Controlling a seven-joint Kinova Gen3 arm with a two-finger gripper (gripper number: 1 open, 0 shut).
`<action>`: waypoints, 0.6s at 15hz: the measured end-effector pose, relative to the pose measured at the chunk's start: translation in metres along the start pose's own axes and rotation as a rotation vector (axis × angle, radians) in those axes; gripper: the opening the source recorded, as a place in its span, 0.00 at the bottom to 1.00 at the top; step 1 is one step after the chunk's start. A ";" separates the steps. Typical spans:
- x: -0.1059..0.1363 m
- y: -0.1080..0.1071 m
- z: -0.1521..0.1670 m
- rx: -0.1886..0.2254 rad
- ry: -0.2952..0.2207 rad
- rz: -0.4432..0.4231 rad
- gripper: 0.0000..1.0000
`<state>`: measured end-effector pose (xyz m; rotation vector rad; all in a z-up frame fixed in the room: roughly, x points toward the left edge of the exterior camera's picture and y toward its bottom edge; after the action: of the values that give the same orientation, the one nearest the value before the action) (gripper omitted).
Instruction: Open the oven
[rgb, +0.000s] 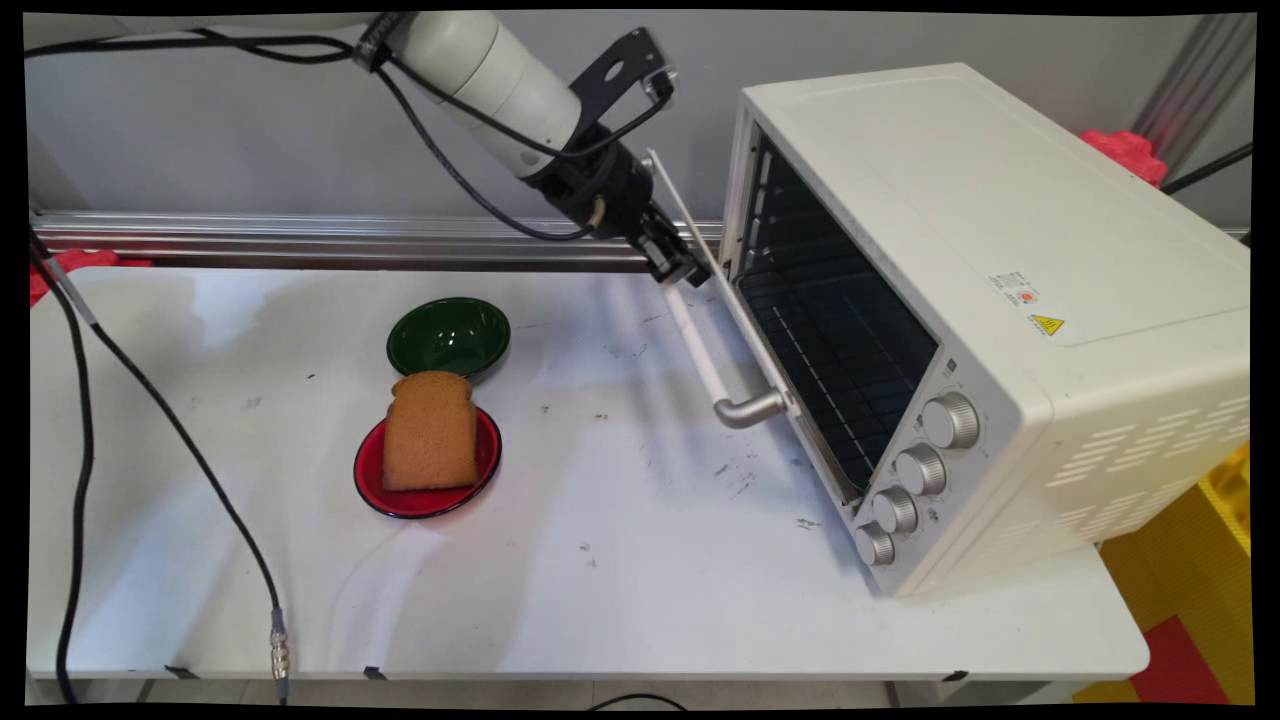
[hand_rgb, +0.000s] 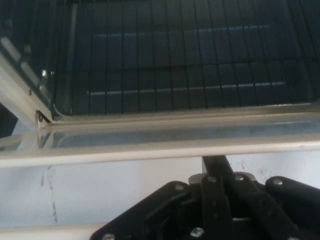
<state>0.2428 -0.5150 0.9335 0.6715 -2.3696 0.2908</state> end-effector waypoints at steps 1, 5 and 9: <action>-0.004 0.000 0.000 0.000 -0.003 0.001 0.00; -0.019 -0.002 0.001 0.001 -0.011 0.000 0.00; -0.033 -0.003 0.001 0.000 -0.023 -0.006 0.00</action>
<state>0.2659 -0.5054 0.9122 0.6857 -2.3887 0.2821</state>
